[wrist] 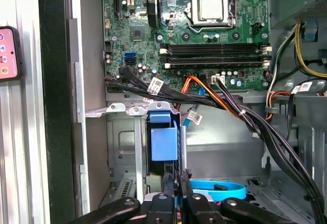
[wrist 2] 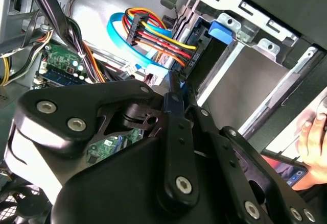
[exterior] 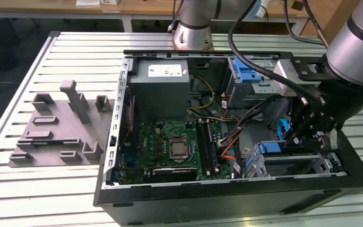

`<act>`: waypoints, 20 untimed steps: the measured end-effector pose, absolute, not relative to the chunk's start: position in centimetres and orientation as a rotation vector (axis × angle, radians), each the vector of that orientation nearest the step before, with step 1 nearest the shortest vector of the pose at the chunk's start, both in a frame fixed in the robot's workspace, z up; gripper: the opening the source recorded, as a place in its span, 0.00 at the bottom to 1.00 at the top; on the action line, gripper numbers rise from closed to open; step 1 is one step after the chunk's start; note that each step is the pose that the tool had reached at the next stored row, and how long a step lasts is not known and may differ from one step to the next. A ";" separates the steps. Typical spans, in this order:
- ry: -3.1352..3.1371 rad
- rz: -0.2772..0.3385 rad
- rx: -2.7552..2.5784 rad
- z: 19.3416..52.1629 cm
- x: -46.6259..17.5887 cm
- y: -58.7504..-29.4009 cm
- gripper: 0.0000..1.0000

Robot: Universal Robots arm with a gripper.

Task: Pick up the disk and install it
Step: 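Insert the second disk wire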

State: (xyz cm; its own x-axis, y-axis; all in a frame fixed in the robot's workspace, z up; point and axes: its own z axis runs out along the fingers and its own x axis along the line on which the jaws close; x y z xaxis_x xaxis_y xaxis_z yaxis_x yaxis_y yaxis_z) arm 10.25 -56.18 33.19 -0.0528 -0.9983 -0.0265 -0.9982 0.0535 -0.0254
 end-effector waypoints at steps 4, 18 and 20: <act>2.253 -0.001 -2.136 33.0 10.3 -56.2 0.16; 2.253 0.000 -2.136 32.9 10.3 -56.2 0.17; 2.253 0.000 -2.136 32.9 10.2 -56.2 0.23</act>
